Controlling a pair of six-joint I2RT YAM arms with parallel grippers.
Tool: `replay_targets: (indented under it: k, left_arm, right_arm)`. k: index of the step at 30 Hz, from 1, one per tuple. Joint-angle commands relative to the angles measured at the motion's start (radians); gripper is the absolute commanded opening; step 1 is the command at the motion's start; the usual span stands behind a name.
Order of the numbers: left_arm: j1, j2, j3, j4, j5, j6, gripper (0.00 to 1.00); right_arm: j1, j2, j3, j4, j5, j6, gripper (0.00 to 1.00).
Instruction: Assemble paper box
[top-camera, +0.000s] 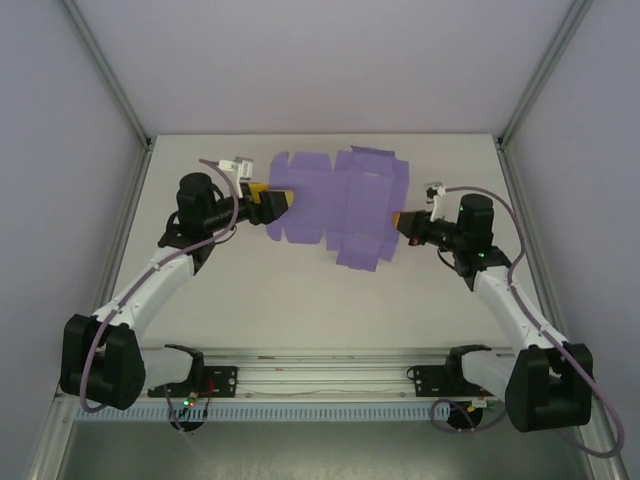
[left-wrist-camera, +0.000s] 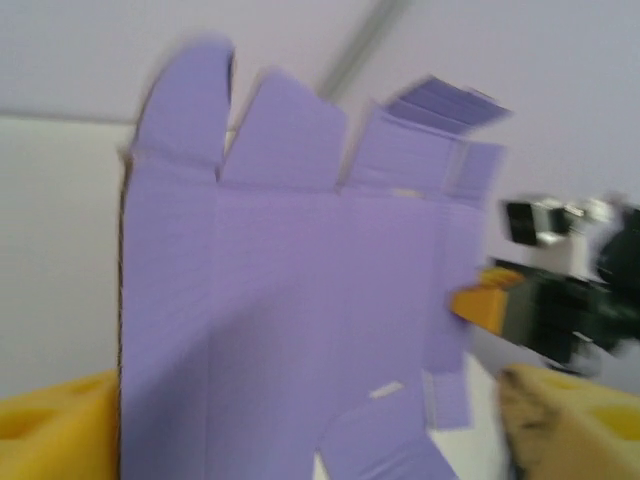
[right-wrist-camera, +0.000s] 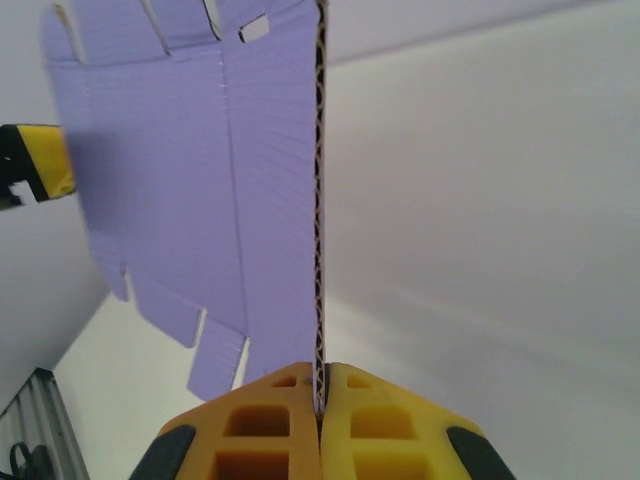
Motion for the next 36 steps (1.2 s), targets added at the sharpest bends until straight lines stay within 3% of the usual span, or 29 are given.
replay_targets:
  k: [1, 4, 10, 14, 19, 26, 36]
  left_arm:
    - [-0.003, -0.026, -0.005, -0.267, -0.361, 0.063, 1.0]
    - [-0.002, -0.007, -0.009, -0.331, -0.419, 0.068, 1.0]
    - [-0.002, 0.057, 0.003, -0.285, -0.27, 0.06, 1.0]
    - [-0.015, 0.117, 0.012, -0.216, -0.132, 0.054, 1.0]
    - [-0.059, 0.202, 0.087, -0.241, -0.107, 0.066, 1.0]
    - [-0.081, 0.313, 0.191, -0.314, -0.222, 0.09, 1.0]
    - [-0.12, 0.445, 0.304, -0.39, -0.332, 0.168, 1.0]
  right_arm:
    - [0.025, 0.039, 0.054, -0.159, 0.099, -0.11, 0.0]
    - [0.062, 0.11, 0.096, -0.268, 0.212, -0.2, 0.0]
    - [0.217, 0.295, 0.232, -0.449, 0.665, -0.496, 0.0]
    - [0.302, 0.396, 0.31, -0.416, 0.854, -0.645, 0.02]
    - [0.407, 0.474, 0.353, -0.291, 1.011, -0.885, 0.03]
    - [0.532, 0.497, 0.299, -0.007, 1.119, -1.177, 0.02]
    - [0.605, 0.495, 0.318, -0.018, 1.139, -1.2, 0.03]
